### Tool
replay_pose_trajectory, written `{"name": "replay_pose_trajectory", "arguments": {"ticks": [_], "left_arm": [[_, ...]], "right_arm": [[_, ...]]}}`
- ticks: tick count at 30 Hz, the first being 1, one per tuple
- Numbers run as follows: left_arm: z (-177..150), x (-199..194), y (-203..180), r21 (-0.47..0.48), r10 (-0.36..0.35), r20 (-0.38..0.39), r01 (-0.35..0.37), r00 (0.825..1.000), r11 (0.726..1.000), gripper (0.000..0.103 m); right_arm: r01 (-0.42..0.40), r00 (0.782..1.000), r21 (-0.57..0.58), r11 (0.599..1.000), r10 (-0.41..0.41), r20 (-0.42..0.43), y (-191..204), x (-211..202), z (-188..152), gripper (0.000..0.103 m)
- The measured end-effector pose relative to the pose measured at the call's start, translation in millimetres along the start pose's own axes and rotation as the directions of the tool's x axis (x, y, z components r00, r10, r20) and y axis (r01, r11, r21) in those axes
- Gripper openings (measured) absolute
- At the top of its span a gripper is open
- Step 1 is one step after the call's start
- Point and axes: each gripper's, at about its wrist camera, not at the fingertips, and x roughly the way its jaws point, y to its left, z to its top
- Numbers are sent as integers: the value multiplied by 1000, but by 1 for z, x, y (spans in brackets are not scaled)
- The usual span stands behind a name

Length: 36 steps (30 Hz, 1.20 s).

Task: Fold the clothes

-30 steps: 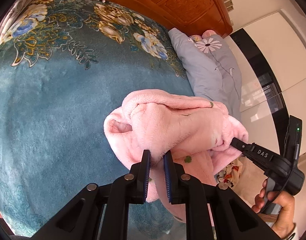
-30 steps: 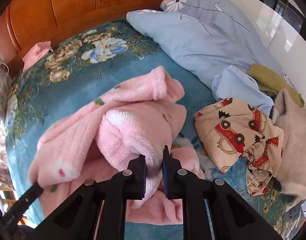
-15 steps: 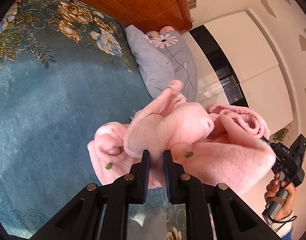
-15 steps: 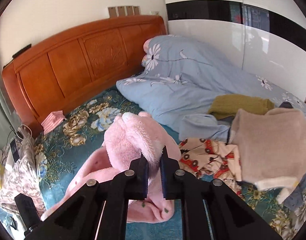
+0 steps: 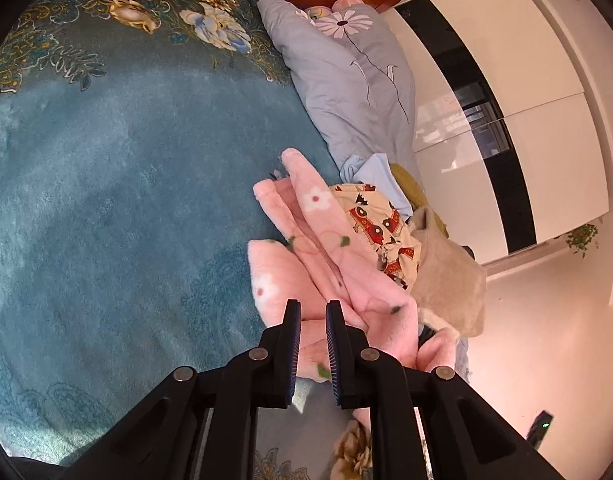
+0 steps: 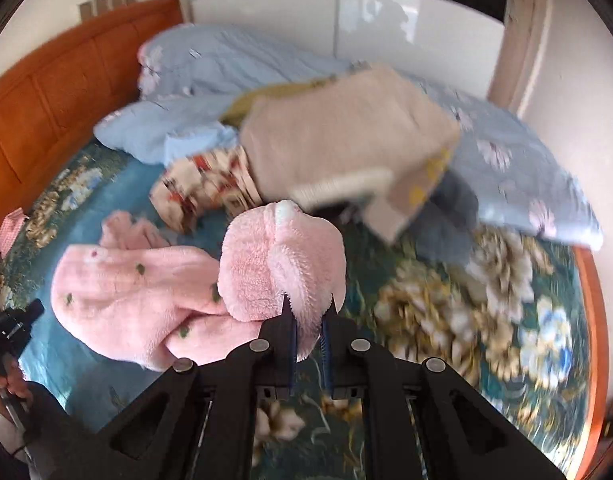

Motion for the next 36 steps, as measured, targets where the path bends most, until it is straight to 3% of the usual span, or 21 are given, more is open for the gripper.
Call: {"name": "replay_pose_trajectory", "arguments": {"ticks": [1,3,4,7,9,12,18,19,22,24,26,28,31,33,36], "left_arm": [[-2,1,-3,7,12,-10,-12,1000,1000,19],[-6,3,-6,8,46,-28,-46,999,999,37],[-8,5,-8,6,60,-37,-60,998,998,39],[-14,17,-21,13,83,-51,-82,995,997,42],[-17,28,-33,13,87,-64,-87,994,996,55],[-17,53,-55,1,68,-110,-68,992,998,65],[-15,107,-101,55,119,-203,-110,972,992,69],[-16,116,-106,83,155,-214,-141,964,987,69],[-20,138,-119,181,280,-235,-242,931,953,61],[-23,148,-117,193,305,-257,-261,917,946,32],[-24,153,-112,184,324,-268,-282,907,941,12],[-22,153,-111,193,346,-255,-304,903,933,10],[0,145,-130,204,326,-209,-285,922,937,9],[28,132,-159,228,286,-146,-249,947,941,9],[69,85,-217,315,161,17,-158,987,936,8]], "right_arm": [[19,998,44,999,-16,-57,-15,17,-15,10],[42,989,130,991,-23,-145,-41,45,-39,10],[50,984,161,986,-22,-175,-51,55,-49,10],[68,977,183,981,-28,-211,-67,70,-68,10],[61,975,187,980,-19,-220,-67,75,-70,10],[59,974,161,985,-22,-223,-63,83,-68,11],[10,970,187,982,36,-241,-73,93,-67,11],[-6,969,202,979,56,-242,-76,92,-68,11],[-42,966,240,970,101,-236,-83,88,-68,11],[-54,966,250,967,114,-233,-82,85,-67,11],[-66,967,249,966,124,-224,-81,82,-64,11],[-84,968,250,965,139,-211,-80,79,-60,11],[-128,967,269,955,180,-179,-79,75,-48,11],[-162,967,276,947,209,-149,-77,71,-33,11],[-215,969,272,938,238,-57,-74,59,3,10]]}}
